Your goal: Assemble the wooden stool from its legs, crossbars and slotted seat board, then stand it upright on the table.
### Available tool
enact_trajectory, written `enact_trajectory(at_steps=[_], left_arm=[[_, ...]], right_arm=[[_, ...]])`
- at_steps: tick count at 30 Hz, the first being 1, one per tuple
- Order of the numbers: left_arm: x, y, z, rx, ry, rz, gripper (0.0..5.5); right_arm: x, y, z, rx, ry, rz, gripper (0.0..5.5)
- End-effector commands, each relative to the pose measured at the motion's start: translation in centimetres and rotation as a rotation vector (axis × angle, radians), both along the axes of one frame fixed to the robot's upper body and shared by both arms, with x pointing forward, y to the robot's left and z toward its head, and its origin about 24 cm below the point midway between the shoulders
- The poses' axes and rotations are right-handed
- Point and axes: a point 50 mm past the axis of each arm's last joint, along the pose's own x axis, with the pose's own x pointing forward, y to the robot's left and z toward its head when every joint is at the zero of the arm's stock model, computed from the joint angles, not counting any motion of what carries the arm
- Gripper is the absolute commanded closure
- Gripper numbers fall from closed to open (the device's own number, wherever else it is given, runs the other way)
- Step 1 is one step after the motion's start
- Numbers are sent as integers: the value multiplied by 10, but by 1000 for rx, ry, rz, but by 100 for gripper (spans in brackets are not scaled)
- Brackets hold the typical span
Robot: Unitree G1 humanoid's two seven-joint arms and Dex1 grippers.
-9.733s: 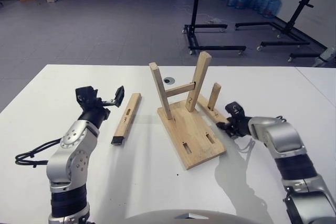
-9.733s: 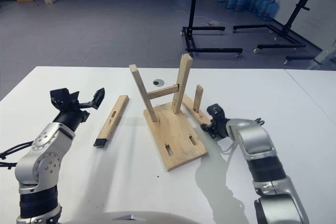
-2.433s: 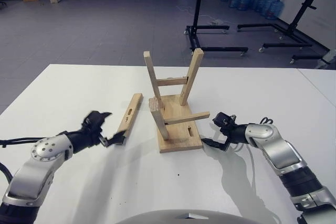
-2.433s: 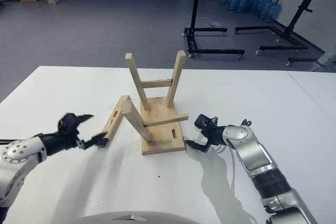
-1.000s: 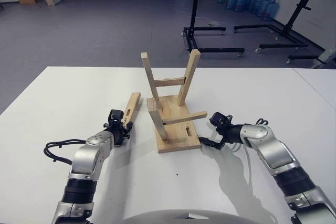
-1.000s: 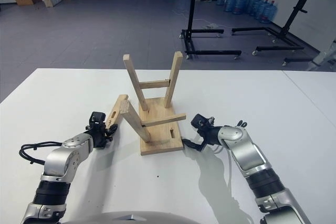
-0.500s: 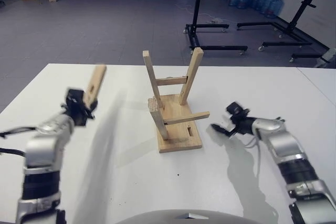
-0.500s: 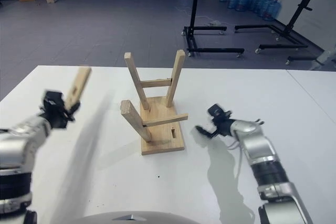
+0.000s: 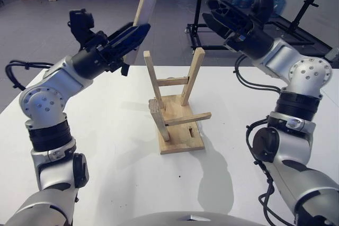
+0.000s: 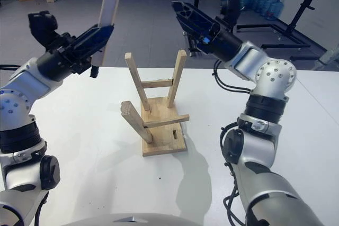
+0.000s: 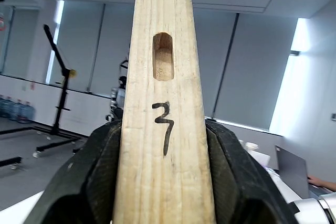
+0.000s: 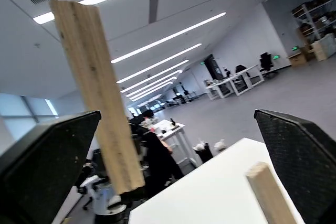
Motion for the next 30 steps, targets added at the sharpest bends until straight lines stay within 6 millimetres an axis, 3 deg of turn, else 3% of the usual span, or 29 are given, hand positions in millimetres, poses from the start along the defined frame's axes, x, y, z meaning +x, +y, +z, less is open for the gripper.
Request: enact_trajectory(at_steps=[1,18,24,30], left_arm=[[1,-8,-7,55,4,-27,345],[-6,-35,-29,93,45,-140,345],[-11,-31,-28,96,56,-153,345],[-11,-31,-29,101,60,-141,345]], right_arm=[[-13,1,2,52,-11,69,10],[-28,43,14,190,-11,194,10],[-26,42,11,194,5,158,10],[-27,43,11,192,6,165,112]])
